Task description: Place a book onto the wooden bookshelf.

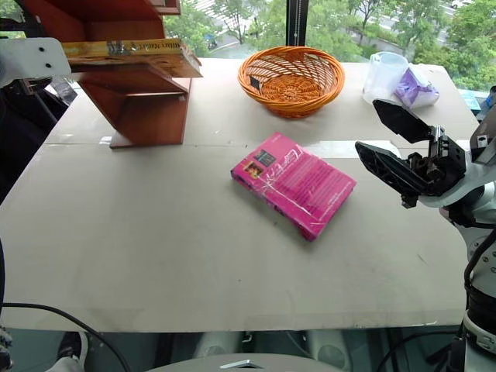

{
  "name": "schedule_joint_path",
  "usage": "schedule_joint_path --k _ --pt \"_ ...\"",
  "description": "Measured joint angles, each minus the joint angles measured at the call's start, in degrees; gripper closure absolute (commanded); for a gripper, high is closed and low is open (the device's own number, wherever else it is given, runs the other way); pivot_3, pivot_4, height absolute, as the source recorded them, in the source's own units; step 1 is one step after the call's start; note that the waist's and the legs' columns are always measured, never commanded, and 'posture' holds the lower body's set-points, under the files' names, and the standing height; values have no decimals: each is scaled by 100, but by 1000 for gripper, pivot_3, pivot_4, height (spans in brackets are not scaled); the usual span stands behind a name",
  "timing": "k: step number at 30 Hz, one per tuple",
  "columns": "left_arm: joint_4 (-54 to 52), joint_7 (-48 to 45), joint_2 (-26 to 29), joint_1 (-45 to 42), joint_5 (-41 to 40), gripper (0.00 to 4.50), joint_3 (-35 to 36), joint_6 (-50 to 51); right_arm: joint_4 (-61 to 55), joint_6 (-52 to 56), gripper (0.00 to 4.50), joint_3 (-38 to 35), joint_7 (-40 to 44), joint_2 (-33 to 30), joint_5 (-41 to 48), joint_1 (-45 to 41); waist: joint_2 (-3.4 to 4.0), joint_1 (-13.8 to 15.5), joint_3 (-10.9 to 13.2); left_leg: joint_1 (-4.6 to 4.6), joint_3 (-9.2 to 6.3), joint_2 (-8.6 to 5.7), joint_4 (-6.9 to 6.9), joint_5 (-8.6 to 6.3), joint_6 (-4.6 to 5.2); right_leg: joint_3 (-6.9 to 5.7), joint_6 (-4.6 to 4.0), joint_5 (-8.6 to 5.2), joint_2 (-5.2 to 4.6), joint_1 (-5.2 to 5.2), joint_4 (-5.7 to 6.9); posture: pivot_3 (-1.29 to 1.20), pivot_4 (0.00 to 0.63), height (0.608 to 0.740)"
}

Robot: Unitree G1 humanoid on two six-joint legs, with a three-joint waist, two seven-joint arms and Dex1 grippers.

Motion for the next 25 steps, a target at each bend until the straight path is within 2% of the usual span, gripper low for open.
schedule_joint_path --k 2,4,5,8,9,11,13,15,17,18,22,25 --pt "-368 -328 72 43 -185 95 167 106 1 2 0 -2 31 -3 -5 16 0 -4 0 0 0 2 0 0 0 0 0 0 -3 0 1 0 150 740" --pt "-1706 -1642 97 493 -1321 95 889 783 3 12 0 -4 64 -25 -21 65 -1 19 0 -2 -2 10 6 1 -1 -5 -1 0 -12 1 5 0 150 740" --pt "-1855 -1794 97 528 -1472 95 946 862 4 12 0 -4 66 -28 -28 69 -1 19 0 -2 -2 8 9 1 -1 -5 -1 0 -14 1 7 0 150 740" --pt "-3821 -3282 68 1568 -3384 95 2002 2587 -5 11 0 15 184 -79 -131 239 5 -20 -2 3 -17 9 12 1 -2 6 1 0 -23 2 13 0 150 740" --pt "-4760 -3720 22 2145 -4304 95 2529 3553 -8 12 0 87 220 -78 -194 252 11 -45 -3 3 -17 10 18 4 -5 10 2 1 -23 1 13 0 150 740" --pt "-6081 -4055 -181 3111 -5480 95 3153 4769 -1 -14 0 164 360 -112 -380 323 26 -81 -11 14 -10 9 24 5 -7 19 3 1 -24 3 22 0 150 740" --pt "-6943 -3860 -645 3956 -6258 95 3551 5691 18 -144 0 302 531 -222 -806 519 33 -62 -15 21 -20 8 33 1 0 13 3 0 -20 9 39 0 150 740" --pt "-7469 -3477 -1090 4665 -6636 95 3724 6238 85 -390 0 466 632 -291 -1363 763 35 -44 -17 26 -29 8 43 1 0 14 3 -1 -6 12 51 0 150 740" --pt "-8204 -2730 -1925 5913 -6835 95 3779 6608 391 -867 0 694 636 -261 -2235 1263 42 -33 -26 52 -24 6 46 0 0 21 2 -3 -7 39 59 0 150 740" --pt "-8474 -2414 -2221 6531 -6828 95 3722 6616 557 -1084 0 770 624 -192 -2575 1467 41 -39 -25 52 -23 7 47 0 1 23 1 -2 -6 39 52 0 150 740" --pt "-8883 -1568 -3035 7960 -6733 95 3677 6250 1277 -1689 0 766 648 59 -3170 2051 36 -32 -25 89 -13 8 46 0 1 33 -2 -2 -10 68 59 0 150 740" --pt "-8835 -1264 -3214 8728 -6394 95 3562 5496 1682 -2018 0 762 652 121 -3475 2304 39 -26 -26 112 -11 8 42 -1 1 36 -27 -16 -11 82 61 0 150 740"
